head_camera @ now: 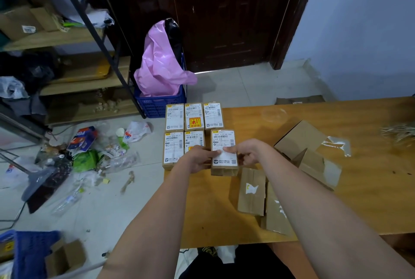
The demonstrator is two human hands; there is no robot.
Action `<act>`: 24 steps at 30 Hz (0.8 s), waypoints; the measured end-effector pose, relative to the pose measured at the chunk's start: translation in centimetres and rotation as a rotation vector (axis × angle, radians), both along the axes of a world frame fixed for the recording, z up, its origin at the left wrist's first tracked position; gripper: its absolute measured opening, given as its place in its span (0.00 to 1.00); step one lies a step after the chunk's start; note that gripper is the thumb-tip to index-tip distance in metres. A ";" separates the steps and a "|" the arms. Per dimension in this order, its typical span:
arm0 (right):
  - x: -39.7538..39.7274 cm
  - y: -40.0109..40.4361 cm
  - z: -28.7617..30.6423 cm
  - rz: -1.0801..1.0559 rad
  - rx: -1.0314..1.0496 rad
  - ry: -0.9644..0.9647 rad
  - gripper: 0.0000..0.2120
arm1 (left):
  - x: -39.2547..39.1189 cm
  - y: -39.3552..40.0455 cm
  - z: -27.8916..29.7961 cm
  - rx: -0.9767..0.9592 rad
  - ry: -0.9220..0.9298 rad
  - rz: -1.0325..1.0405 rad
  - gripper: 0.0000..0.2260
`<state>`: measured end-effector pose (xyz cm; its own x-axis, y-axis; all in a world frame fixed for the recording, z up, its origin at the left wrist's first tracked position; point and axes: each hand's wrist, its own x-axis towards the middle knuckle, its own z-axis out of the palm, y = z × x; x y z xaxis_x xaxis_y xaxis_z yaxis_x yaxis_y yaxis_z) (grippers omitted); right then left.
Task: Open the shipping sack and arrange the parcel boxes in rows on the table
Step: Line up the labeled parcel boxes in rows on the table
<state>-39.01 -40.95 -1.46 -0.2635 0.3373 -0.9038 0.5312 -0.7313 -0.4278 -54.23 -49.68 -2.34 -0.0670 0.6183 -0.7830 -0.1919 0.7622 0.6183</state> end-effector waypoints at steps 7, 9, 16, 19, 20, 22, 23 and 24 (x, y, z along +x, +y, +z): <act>-1.5 0.5 -2.0 0.029 0.154 -0.110 0.12 | -1.5 0.6 -2.2 0.078 0.359 0.045 0.12; -2.1 0.8 -2.7 0.028 0.191 -0.158 0.15 | -2.2 0.4 -2.4 0.102 0.546 0.073 0.09; -3.9 2.1 -5.1 0.097 0.254 -0.252 0.15 | -5.7 -0.1 -4.4 0.037 0.925 0.104 0.13; -4.4 2.5 -6.5 0.143 0.226 -0.278 0.17 | -6.9 -0.1 -5.2 -0.052 0.987 0.104 0.18; -4.5 2.7 -7.2 0.161 0.208 -0.282 0.19 | -7.2 -0.1 -5.4 -0.067 0.990 0.109 0.20; -4.6 3.2 -8.7 0.159 0.198 -0.289 0.22 | -7.9 -0.1 -5.8 -0.089 0.974 0.129 0.24; -4.6 3.5 -9.3 0.158 0.200 -0.298 0.24 | -8.2 0.0 -6.0 -0.100 0.960 0.139 0.26; -4.7 3.6 -9.6 0.157 0.202 -0.307 0.26 | -8.6 0.1 -6.3 -0.113 0.938 0.147 0.27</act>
